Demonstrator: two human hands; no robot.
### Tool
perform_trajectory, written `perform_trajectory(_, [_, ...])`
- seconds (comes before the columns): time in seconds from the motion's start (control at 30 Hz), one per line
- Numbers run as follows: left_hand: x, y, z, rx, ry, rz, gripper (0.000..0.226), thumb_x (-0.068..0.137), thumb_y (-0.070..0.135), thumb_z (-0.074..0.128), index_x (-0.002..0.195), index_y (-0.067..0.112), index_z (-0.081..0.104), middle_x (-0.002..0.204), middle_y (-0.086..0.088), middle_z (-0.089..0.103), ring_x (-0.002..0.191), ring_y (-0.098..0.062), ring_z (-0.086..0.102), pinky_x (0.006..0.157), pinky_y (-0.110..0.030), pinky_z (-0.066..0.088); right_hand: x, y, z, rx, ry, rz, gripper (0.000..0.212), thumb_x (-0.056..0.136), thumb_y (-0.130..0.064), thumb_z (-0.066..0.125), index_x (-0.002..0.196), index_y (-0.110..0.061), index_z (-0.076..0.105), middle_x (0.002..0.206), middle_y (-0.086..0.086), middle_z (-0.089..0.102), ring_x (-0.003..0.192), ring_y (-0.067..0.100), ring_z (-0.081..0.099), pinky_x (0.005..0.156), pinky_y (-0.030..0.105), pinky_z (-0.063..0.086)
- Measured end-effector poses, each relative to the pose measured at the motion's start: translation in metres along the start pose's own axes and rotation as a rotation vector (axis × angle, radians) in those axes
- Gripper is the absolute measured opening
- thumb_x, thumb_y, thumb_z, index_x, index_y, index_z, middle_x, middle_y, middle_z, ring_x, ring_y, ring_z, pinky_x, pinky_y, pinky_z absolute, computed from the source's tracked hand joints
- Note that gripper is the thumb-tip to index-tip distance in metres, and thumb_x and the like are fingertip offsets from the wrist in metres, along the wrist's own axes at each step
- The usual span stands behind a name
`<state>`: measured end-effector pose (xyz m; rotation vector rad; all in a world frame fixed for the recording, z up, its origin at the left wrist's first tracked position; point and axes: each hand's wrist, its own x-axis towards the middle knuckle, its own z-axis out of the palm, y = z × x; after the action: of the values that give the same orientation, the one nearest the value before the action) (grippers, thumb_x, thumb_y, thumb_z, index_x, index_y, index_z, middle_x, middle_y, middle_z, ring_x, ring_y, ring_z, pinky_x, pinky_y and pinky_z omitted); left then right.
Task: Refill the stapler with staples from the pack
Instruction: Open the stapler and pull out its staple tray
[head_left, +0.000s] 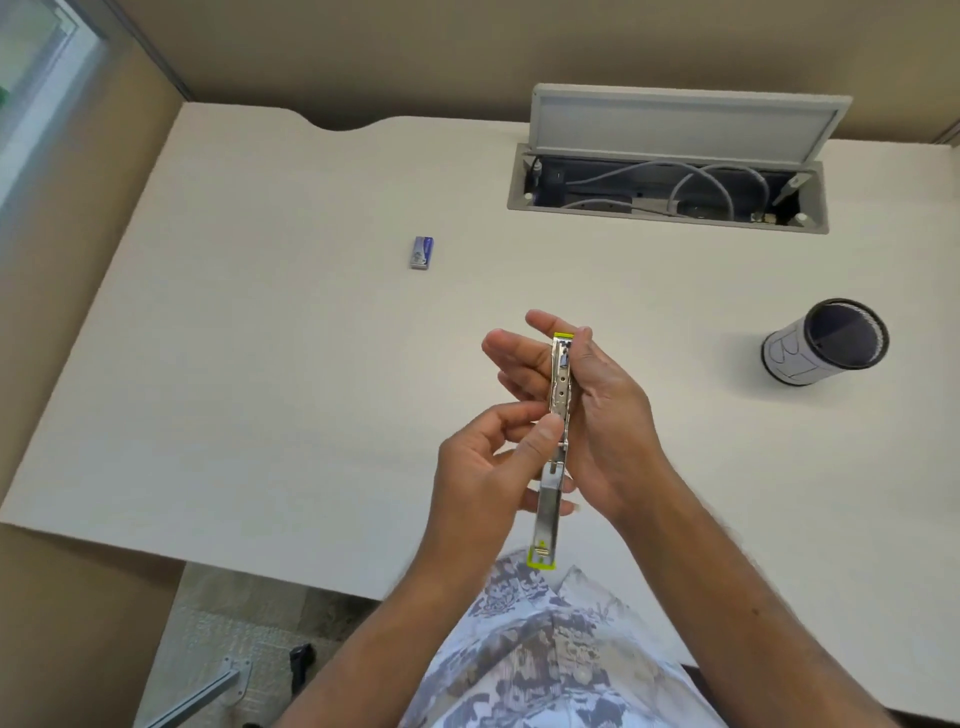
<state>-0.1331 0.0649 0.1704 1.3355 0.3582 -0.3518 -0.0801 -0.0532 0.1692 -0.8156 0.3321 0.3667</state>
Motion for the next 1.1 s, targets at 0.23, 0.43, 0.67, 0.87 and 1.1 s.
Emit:
perform_trajectory(0.23, [0.01,-0.001,0.0,0.036,0.108,-0.002,0.007,0.098,0.013,0.072,0.097,0.008,0.076,0.079,-0.006,0.077,0.056,-0.028,0.076,0.045,-0.032,0.058,0.003,0.003,-0.012,-0.668,0.144,-0.254,0.028,0.109,-0.023,0.044,0.134,-0.015,0.053,0.117,0.005,0.071,0.101,0.024,0.071,0.084,0.032,0.056])
perform_trajectory(0.43, [0.012,0.001,-0.004,0.046,0.096,0.031,0.011,0.101,0.022,0.068,0.106,0.012,0.069,0.09,-0.006,0.083,0.061,-0.033,0.079,0.046,-0.032,0.06,-0.013,-0.003,-0.024,-1.308,0.092,-0.688,0.022,0.096,-0.013,0.067,0.117,-0.019,0.072,0.098,-0.001,0.063,0.077,0.009,0.063,0.067,0.015,0.047])
perform_trajectory(0.67, [0.009,-0.003,-0.002,0.028,0.079,0.085,0.012,0.1,0.021,0.07,0.103,0.01,0.067,0.088,-0.009,0.081,0.054,-0.032,0.077,0.045,-0.033,0.059,-0.022,-0.005,-0.016,-1.428,0.11,-0.759,0.016,0.095,-0.008,0.068,0.11,-0.009,0.075,0.099,0.004,0.071,0.076,0.019,0.067,0.064,0.037,0.055])
perform_trajectory(0.87, [0.007,-0.004,-0.002,0.028,0.073,0.133,0.015,0.1,0.023,0.068,0.106,0.01,0.066,0.085,-0.006,0.079,0.051,-0.029,0.074,0.045,-0.032,0.059,-0.023,-0.007,-0.011,-1.419,0.121,-0.743,0.014,0.096,-0.011,0.068,0.109,-0.01,0.072,0.096,0.001,0.071,0.073,0.017,0.065,0.065,0.038,0.055])
perform_trajectory(1.1, [0.006,-0.004,0.0,0.032,0.075,0.134,0.014,0.104,0.019,0.063,0.11,0.007,0.065,0.091,-0.01,0.079,0.055,-0.031,0.076,0.047,-0.035,0.061,-0.026,-0.011,-0.007,-1.458,0.117,-0.729,0.015,0.097,-0.013,0.067,0.11,-0.011,0.073,0.096,0.001,0.071,0.076,0.018,0.066,0.064,0.036,0.054])
